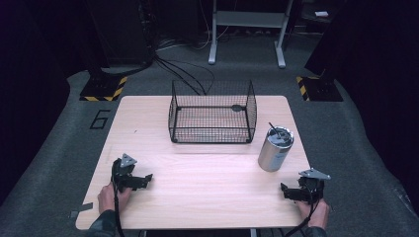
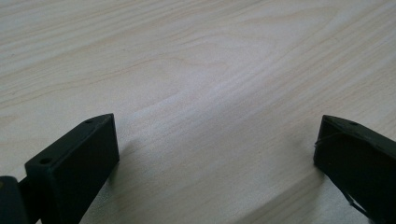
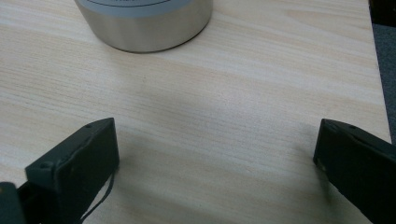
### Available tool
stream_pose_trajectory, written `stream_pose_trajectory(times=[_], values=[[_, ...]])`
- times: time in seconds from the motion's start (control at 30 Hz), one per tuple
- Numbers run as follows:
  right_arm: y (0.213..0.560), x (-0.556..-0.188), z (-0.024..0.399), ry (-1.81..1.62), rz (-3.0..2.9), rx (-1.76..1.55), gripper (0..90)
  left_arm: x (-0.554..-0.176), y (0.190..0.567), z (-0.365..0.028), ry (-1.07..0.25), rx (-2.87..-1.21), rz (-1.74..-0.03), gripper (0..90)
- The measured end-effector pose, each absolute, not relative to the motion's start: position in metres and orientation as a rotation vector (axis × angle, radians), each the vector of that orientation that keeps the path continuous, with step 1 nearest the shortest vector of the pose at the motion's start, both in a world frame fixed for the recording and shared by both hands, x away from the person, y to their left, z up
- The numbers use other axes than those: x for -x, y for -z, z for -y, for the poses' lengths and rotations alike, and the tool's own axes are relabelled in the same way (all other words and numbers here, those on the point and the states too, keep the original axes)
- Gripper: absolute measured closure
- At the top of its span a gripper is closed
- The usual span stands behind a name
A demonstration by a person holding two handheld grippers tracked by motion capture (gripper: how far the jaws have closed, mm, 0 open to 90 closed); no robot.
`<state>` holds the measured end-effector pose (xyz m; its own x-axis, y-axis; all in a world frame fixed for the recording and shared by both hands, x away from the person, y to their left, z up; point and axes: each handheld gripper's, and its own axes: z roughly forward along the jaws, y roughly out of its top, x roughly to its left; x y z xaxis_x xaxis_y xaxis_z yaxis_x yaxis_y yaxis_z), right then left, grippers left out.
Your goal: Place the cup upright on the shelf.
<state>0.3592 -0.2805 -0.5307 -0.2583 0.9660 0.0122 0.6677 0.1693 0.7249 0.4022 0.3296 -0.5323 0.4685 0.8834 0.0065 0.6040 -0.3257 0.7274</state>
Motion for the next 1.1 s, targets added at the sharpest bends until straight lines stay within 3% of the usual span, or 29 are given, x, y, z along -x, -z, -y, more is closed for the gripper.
stream_pose_trajectory(times=[0.43,1.1], values=[[0.527,-0.360,0.278,-0.865,-2.023,-1.549,0.0,-0.402,0.531,-0.331,-0.537,-2.075,-1.225,0.0],[0.456,-0.372,0.258,-1.076,-1.980,-1.450,0.0,-0.402,0.531,-0.331,-0.534,-2.075,-1.226,0.0]])
